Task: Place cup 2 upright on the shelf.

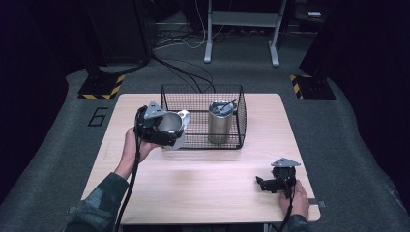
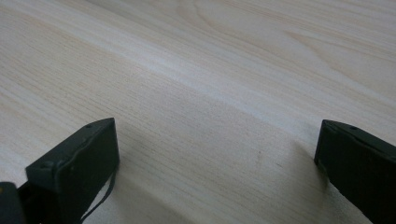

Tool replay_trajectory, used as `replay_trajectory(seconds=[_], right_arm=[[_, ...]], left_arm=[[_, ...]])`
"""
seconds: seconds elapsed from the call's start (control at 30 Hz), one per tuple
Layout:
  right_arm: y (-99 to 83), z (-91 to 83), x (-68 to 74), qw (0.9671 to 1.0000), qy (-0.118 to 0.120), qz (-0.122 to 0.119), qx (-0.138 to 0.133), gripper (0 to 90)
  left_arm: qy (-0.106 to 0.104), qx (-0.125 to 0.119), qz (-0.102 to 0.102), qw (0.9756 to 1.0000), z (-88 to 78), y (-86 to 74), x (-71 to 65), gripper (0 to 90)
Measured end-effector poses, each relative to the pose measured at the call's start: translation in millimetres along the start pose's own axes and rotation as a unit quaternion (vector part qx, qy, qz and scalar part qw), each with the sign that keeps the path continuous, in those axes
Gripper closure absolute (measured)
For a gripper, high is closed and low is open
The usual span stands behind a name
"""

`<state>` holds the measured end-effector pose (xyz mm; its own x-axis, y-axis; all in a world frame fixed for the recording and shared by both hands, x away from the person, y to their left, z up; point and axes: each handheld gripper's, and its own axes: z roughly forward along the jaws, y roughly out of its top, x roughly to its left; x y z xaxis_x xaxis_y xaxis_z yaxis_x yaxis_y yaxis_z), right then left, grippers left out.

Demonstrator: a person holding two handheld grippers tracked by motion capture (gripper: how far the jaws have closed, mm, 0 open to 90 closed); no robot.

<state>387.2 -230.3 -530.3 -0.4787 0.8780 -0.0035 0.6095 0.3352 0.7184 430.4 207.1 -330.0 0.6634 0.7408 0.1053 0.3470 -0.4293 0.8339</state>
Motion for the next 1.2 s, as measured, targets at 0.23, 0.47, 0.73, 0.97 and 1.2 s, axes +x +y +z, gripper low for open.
replay_trajectory(seconds=[0.23,0.47,0.73,0.97,1.2], right_arm=[[0.0,0.0,0.0,1.0000,0.000,0.000,0.000,0.0],[0.0,0.0,0.0,1.0000,0.000,0.000,0.000,0.0],[0.0,0.0,0.0,1.0000,0.000,0.000,0.000,0.0],[0.0,0.0,0.0,1.0000,0.000,0.000,0.000,0.0],[0.0,0.0,0.1,1.0000,0.000,0.000,0.000,0.0]], left_arm=[[0.003,0.001,-0.002,1.0000,11.2,8.7,4.1,5.9],[0.006,0.003,-0.004,1.0000,20.3,15.9,8.7,5.9],[0.012,0.007,-0.003,0.9999,29.6,26.8,13.3,5.9],[0.019,0.009,-0.003,0.9998,36.2,35.9,17.0,5.9],[0.018,0.011,-0.010,0.9997,47.1,39.2,23.7,5.9]])
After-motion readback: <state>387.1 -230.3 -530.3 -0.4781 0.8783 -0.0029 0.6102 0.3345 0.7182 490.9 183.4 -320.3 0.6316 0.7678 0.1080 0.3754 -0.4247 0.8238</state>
